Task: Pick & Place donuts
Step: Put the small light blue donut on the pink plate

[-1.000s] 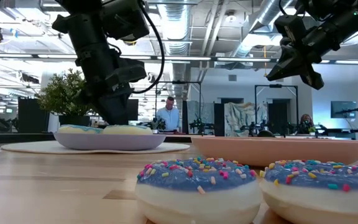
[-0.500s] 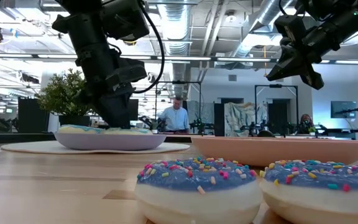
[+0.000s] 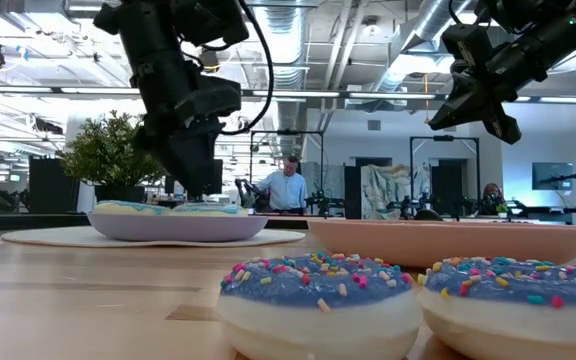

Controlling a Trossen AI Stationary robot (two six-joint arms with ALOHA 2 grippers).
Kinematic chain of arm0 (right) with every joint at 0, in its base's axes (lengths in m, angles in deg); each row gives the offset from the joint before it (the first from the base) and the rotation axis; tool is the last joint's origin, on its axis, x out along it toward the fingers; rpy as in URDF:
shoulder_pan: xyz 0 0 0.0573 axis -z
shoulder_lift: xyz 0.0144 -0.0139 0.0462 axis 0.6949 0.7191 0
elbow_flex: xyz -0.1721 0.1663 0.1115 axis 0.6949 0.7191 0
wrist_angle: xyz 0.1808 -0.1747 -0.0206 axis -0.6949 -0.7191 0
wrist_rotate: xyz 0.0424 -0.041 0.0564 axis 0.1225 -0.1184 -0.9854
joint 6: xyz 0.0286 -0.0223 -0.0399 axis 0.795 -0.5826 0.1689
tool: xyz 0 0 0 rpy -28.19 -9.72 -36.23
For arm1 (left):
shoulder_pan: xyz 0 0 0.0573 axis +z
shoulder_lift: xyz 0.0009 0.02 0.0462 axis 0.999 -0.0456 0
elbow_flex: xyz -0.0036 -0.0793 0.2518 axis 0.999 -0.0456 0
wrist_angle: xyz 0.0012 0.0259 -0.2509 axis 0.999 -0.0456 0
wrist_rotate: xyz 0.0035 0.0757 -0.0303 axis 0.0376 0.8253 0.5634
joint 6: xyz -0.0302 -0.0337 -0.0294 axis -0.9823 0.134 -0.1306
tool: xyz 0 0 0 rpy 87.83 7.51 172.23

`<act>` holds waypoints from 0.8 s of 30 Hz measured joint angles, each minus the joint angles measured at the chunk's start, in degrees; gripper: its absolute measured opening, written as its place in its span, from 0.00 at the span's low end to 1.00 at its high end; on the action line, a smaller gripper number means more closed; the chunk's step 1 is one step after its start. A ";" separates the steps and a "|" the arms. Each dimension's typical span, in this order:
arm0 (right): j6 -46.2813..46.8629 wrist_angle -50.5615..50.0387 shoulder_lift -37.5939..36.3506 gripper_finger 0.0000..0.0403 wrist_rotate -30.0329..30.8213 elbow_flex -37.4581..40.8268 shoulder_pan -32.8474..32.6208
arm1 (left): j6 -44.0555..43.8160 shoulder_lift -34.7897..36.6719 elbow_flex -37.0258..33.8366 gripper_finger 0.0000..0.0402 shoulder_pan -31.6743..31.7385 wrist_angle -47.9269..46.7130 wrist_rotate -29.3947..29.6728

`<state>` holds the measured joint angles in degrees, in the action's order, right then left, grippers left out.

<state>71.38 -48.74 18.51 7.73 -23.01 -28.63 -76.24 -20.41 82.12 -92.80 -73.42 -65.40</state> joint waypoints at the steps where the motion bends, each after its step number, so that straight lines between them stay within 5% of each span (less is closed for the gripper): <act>1: 0.00 0.00 0.00 0.00 0.00 0.00 0.00 | 0.04 0.00 0.52 0.38 0.00 -1.41 0.19; 24: 0.02 0.00 0.00 0.00 0.00 0.00 0.01 | -5.21 0.00 7.83 0.38 -1.68 -4.47 0.57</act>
<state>71.40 -48.74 18.51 7.73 -23.01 -28.62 -81.45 -20.41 89.95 -94.48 -77.89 -64.83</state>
